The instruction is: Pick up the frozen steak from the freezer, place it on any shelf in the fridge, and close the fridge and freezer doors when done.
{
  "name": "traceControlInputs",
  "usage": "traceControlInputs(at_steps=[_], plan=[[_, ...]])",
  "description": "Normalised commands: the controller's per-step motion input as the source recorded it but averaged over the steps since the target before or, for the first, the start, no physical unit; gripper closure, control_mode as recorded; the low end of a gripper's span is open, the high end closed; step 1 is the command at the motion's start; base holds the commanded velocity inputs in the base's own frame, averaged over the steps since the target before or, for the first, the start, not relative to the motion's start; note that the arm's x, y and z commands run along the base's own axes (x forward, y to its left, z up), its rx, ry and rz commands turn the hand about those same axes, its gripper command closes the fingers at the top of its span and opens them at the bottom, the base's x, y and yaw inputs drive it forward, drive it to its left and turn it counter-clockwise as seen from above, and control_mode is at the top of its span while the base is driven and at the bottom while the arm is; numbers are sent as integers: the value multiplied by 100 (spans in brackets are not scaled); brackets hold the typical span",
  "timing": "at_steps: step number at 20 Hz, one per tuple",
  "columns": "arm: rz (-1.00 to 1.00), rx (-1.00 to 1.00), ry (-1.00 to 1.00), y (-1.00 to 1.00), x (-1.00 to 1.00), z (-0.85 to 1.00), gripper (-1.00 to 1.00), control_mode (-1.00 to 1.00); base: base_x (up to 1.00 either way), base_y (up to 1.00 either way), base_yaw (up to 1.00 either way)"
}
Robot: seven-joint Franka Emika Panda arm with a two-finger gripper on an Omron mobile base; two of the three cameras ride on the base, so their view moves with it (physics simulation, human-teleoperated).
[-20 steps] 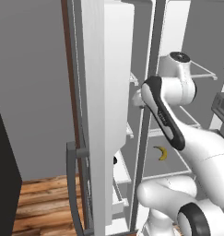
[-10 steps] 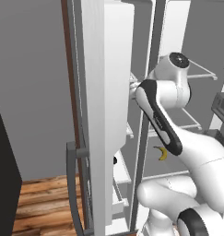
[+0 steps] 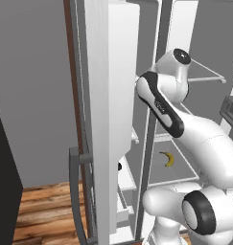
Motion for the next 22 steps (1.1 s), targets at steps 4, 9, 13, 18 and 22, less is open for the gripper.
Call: traceControlInputs(at_steps=[4,9,13,18,22], plan=[[16,0,-5,6,51,11,-100,-100,0,0,0],[1,0,0,13,42,25,-100,-100,0,0,0],[0,0,0,10,53,19,-100,-100,0,0,0],[0,0,1,17,52,0,-100,-100,0,0,0],[0,0,2,21,46,0,-100,-100,0,0,0]])
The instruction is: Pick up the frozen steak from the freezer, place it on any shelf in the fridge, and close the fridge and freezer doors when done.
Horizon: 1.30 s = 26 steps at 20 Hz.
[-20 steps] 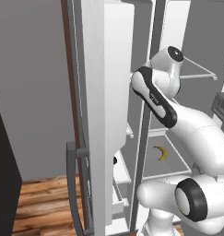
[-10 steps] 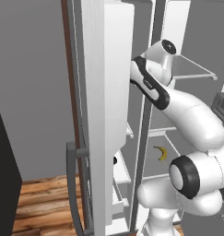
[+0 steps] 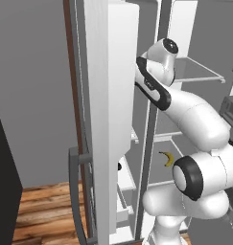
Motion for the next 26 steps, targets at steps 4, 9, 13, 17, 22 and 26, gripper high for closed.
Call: traceControlInputs(at_steps=[4,9,13,17,22,26], plan=[[0,-3,0,37,30,0,-100,-100,0,0,0],[1,-11,0,40,1,12,-100,-100,0,0,0],[1,-10,0,24,20,1,-100,-100,0,0,0],[0,-5,2,0,29,0,-100,-100,0,0,0],[2,-3,0,2,55,0,-100,-100,0,0,0],[9,-6,0,12,18,-4,-100,-100,0,0,0]])
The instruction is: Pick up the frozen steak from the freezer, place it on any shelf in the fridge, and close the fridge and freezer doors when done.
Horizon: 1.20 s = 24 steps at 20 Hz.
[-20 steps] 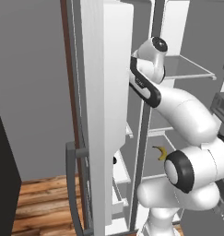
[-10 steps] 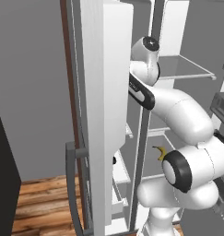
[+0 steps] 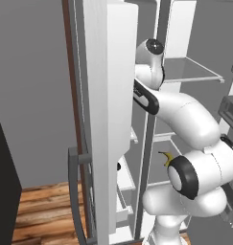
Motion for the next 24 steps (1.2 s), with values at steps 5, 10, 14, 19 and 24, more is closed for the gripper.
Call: traceControlInputs(at_steps=[5,10,14,19,24], plan=[[15,-9,5,29,25,0,-100,-100,0,0,0],[24,-9,4,29,26,0,-100,-100,0,0,0],[14,-19,-1,84,-10,0,-100,-100,0,0,0],[6,-17,0,59,-1,0,-100,-100,0,0,0],[0,-2,0,-17,19,0,-100,-100,0,0,0]])
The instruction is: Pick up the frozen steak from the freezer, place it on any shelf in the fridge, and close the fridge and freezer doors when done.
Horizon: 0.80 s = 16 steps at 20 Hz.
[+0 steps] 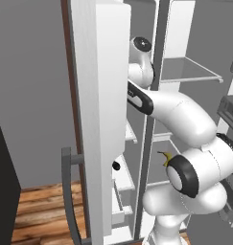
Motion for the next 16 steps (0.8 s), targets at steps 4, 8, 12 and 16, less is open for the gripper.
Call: traceControlInputs(at_steps=[4,8,12,16], plan=[[0,0,0,-29,1,0,-100,-100,0,0,0],[-4,-1,0,-3,16,0,-100,-100,0,0,0],[-8,-1,0,-3,39,0,-100,-100,0,0,0],[-14,-2,0,-13,32,0,-100,-100,0,0,0]])
